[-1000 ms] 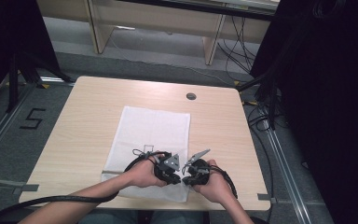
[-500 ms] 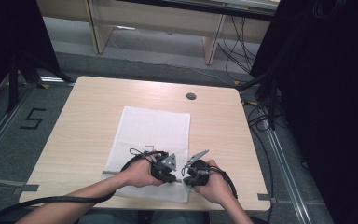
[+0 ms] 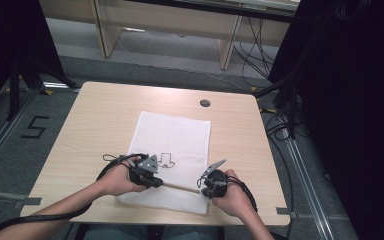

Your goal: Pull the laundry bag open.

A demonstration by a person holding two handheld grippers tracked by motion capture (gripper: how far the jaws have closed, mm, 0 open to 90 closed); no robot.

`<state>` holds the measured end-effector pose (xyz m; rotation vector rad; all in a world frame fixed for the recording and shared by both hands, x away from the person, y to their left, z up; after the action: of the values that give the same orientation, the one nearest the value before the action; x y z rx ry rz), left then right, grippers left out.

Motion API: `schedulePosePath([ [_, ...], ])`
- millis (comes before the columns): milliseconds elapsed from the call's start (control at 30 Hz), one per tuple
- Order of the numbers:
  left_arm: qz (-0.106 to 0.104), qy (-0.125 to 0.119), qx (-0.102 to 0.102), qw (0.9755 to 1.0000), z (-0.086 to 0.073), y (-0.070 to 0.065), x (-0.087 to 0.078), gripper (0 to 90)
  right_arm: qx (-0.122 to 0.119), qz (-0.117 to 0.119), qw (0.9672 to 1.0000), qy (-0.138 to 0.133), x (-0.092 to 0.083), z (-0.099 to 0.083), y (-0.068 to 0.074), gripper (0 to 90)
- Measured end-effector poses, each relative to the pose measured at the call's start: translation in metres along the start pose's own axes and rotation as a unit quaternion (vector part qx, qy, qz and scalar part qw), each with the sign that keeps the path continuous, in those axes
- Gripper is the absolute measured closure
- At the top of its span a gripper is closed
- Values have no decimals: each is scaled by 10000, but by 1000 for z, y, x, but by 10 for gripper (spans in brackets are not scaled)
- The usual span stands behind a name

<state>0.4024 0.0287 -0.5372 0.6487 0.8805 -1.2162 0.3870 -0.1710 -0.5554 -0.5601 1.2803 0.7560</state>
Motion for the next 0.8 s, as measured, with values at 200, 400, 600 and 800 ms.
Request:
schedulePosePath([
  [200,-31,-106,-207,9997,-3,-3,2,876,-14,1,10000,-4,0,0,0,900],
  [400,83,44,-21,10000,-5,-5,-1,877,-123,-105,9999,-16,0,1,-1,900],
  [600,110,-3,-110,9999,-13,-3,-10,877,-135,-81,9999,-16,0,1,0,900],
  [800,142,-4,-194,9997,-21,-2,-14,876,-104,-71,9999,-3,0,1,0,900],
])
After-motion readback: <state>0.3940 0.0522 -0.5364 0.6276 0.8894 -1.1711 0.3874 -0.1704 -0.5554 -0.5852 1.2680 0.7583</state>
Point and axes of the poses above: each handheld gripper's, and its own axes: x roughly forward along the jaws, z roughly out of its top, y roughly to its left, the point moved 8 cm from there along x, roughly forward along the jaws, and after that the axes turned 10 degrees about y, right-handed, at the moved point
